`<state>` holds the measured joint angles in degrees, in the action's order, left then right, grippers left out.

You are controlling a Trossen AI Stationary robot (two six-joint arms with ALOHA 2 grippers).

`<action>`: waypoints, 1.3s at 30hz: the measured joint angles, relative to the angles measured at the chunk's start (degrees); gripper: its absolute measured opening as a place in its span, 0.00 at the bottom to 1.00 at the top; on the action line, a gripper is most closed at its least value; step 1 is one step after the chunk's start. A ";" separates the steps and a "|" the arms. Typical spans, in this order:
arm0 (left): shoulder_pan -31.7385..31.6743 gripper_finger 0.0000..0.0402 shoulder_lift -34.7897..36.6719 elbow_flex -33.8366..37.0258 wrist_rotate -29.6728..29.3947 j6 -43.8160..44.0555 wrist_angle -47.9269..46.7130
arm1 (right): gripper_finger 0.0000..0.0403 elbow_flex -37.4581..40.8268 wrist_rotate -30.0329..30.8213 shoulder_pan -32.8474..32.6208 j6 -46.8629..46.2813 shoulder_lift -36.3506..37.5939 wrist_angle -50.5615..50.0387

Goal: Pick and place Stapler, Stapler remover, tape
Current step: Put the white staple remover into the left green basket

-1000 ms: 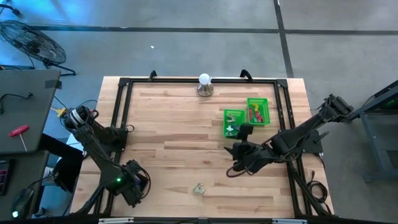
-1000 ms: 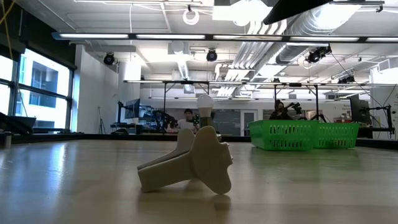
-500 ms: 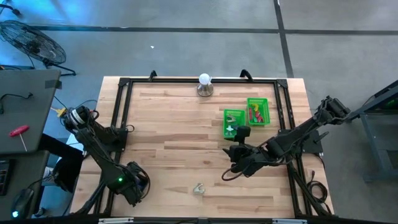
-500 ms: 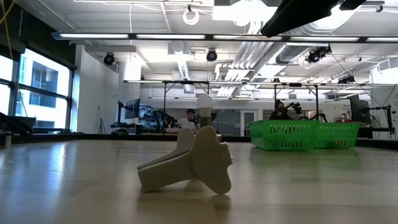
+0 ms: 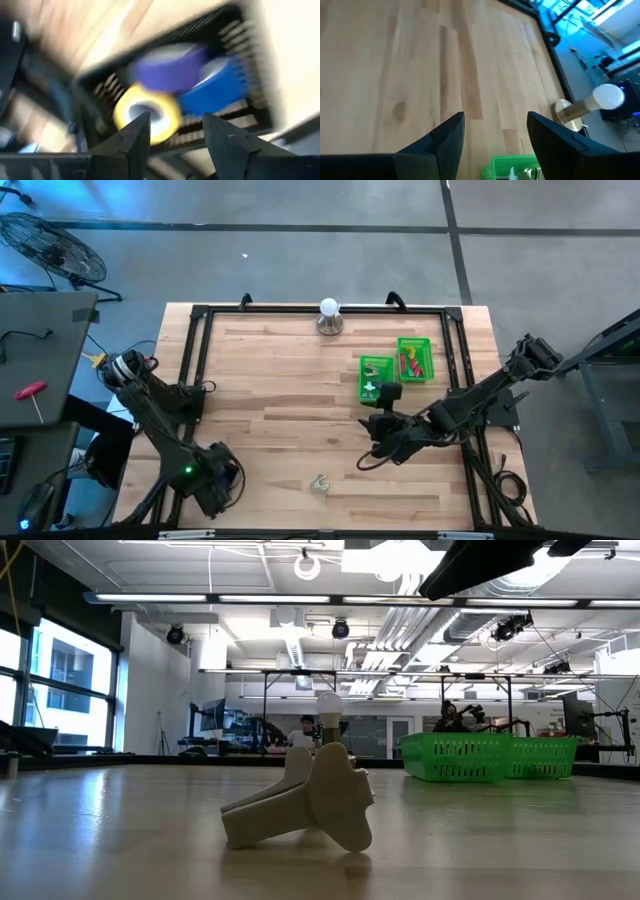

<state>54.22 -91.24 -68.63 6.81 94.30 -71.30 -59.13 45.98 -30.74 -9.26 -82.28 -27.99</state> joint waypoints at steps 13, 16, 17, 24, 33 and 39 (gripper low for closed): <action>-3.12 0.43 -0.67 -9.30 -46.48 -25.77 14.14 | 0.51 0.00 -10.12 0.00 3.32 0.04 3.86; -7.13 0.43 -1.83 -8.48 -46.33 -28.17 16.50 | 0.51 0.00 -14.50 0.01 3.32 0.04 4.17; -8.73 0.43 -2.59 -8.43 -45.73 -28.95 17.42 | 0.51 0.00 -16.77 0.04 3.32 0.04 4.31; -18.03 0.43 -8.81 -8.23 -36.35 -41.47 23.79 | 0.51 0.04 -29.77 0.24 6.51 -1.09 9.79; -21.50 0.43 -9.39 -8.27 -29.03 -43.16 22.53 | 0.51 -0.97 -42.11 4.30 12.12 -10.89 18.90; -20.29 0.43 -8.55 -8.33 -29.94 -39.29 17.03 | 0.51 -8.02 -49.51 7.12 15.67 -19.96 17.28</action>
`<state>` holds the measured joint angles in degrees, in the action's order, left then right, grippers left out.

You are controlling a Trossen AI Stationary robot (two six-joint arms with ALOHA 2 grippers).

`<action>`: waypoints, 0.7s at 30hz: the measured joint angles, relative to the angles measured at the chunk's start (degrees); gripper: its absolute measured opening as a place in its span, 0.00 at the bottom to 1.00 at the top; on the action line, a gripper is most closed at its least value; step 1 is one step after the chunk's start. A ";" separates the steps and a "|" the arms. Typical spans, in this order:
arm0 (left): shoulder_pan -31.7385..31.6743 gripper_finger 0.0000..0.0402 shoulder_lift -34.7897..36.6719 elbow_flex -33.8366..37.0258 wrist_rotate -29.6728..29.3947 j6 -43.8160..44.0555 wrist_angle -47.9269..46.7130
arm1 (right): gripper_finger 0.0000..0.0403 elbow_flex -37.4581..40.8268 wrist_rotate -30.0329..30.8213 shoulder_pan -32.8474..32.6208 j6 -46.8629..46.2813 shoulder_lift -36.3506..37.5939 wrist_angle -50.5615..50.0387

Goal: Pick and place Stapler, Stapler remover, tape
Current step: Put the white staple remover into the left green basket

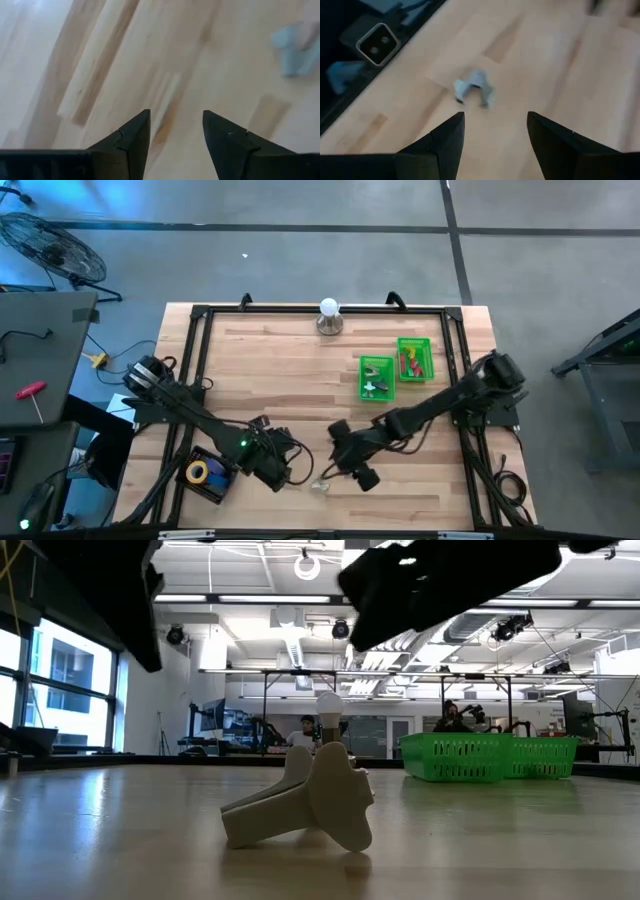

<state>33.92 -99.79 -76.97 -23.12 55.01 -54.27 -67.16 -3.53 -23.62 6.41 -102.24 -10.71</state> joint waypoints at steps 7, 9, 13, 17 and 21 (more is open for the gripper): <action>2.28 0.43 0.22 0.06 -1.74 7.76 -9.00 | 0.51 -13.33 -3.32 0.40 6.10 -10.53 -11.69; 3.51 0.43 0.22 0.06 -1.90 9.85 -11.23 | 0.51 -16.47 -3.66 0.42 7.00 -12.38 -13.92; 6.08 0.43 0.22 0.06 -1.91 15.09 -17.58 | 0.51 -20.30 -3.72 0.49 7.02 -14.33 -15.58; 9.27 0.43 0.22 0.06 -2.02 21.17 -23.16 | 0.51 -21.97 -3.61 0.49 5.86 -15.39 -14.26; 12.49 0.43 0.22 0.06 -2.07 25.95 -25.60 | 0.51 -22.55 -3.67 0.49 5.61 -17.17 -13.04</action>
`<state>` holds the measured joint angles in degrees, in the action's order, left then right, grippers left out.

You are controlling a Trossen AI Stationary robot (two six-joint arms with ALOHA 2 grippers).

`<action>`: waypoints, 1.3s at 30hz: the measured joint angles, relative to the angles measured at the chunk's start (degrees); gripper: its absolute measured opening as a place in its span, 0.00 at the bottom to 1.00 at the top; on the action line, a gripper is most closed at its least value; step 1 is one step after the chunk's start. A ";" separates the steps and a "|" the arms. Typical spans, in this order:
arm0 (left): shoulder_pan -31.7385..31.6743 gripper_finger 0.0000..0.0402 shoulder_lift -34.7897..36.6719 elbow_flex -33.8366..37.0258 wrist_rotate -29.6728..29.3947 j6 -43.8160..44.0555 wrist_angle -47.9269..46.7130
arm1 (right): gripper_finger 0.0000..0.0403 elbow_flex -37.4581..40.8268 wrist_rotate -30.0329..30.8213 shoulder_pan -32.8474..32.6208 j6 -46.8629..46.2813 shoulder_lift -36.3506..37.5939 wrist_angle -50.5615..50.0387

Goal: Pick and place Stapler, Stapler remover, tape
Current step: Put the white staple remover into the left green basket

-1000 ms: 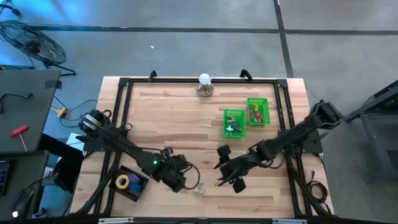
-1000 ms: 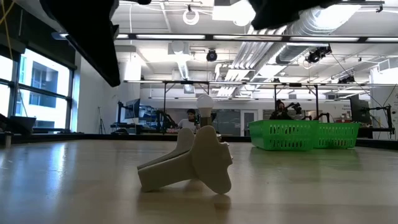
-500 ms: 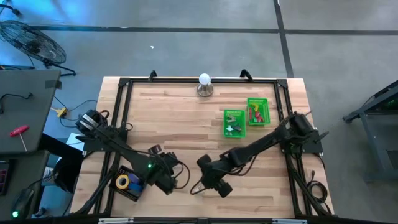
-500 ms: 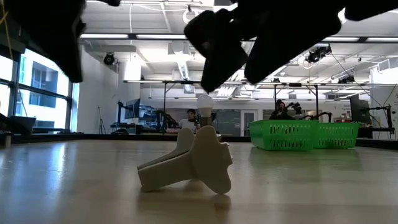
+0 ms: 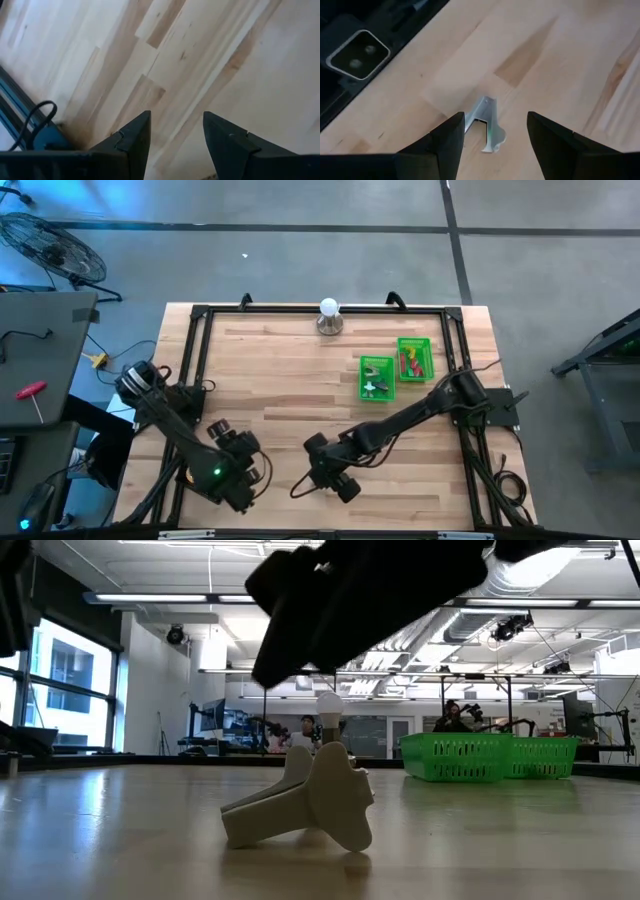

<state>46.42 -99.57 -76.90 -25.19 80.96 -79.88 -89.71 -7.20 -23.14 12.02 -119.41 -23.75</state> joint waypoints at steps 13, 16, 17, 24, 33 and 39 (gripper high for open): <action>7.97 0.43 0.02 0.00 -1.40 11.98 0.92 | 0.51 -0.44 1.84 -0.39 -6.29 -1.80 1.22; 9.03 0.43 0.02 0.00 -2.16 13.97 1.52 | 0.51 -0.44 1.68 -1.20 -6.52 -1.80 1.24; 9.31 0.43 0.02 0.00 -2.47 14.26 1.89 | 0.51 -0.44 1.89 -1.42 -6.87 -1.80 1.24; 9.48 0.43 0.02 0.00 -3.91 14.11 5.15 | 0.51 -0.41 3.16 -2.38 -8.22 -3.36 1.42; 9.48 0.43 0.02 0.00 -5.09 13.82 5.30 | 0.51 -0.36 3.42 -0.78 -8.63 -7.34 1.68; 9.48 0.43 0.02 0.00 -6.32 13.32 5.27 | 0.51 -0.37 2.77 0.03 -9.59 -7.30 1.10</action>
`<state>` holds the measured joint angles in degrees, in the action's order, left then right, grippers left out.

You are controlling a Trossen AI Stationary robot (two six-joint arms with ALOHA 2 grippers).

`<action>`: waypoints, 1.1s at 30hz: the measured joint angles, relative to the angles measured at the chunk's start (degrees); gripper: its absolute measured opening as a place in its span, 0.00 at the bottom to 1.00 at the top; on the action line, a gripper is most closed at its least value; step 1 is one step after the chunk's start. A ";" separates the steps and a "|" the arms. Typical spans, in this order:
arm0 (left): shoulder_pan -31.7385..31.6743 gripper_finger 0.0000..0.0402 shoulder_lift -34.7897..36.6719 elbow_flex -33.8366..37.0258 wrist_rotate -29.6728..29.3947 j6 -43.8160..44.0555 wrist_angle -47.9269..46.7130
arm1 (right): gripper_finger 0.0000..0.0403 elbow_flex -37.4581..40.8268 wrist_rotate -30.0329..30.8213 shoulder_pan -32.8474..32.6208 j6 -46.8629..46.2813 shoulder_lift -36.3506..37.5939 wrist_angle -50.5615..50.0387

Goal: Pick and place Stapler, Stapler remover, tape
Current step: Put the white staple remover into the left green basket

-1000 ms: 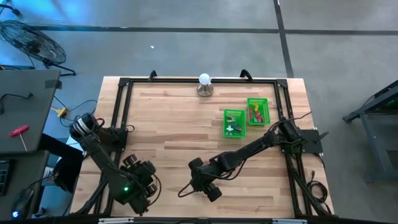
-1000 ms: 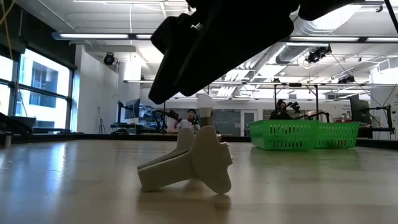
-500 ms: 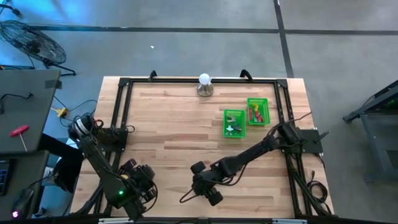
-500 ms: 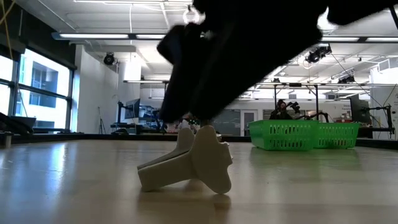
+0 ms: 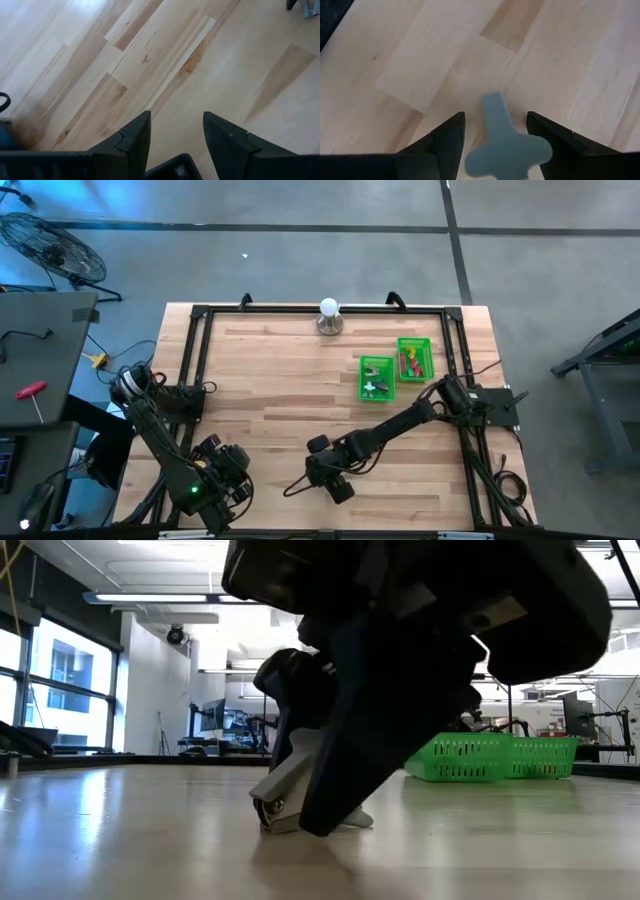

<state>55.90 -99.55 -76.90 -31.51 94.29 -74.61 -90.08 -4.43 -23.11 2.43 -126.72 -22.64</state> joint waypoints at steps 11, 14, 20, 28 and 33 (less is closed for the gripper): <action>0.00 0.43 -0.02 0.00 -0.66 -1.03 0.02 | 0.22 0.00 2.95 0.32 2.74 0.00 0.24; 0.00 0.43 0.00 0.00 -0.67 -1.03 0.04 | 0.22 0.00 7.11 0.28 2.84 0.51 -0.46; 0.00 0.43 0.00 0.00 -0.63 -1.03 0.17 | 0.22 0.00 20.46 -0.52 0.70 6.25 -11.88; 0.00 0.43 0.00 0.00 -2.95 -1.46 2.42 | 0.22 0.00 39.06 1.09 -9.03 21.37 -34.07; 0.00 0.43 0.00 0.00 -7.30 -4.06 4.87 | 0.22 0.00 41.69 7.07 -12.81 31.33 -40.22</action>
<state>55.90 -99.55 -76.90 -38.81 90.23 -69.74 -90.08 37.26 -16.04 -10.38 -95.39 -62.86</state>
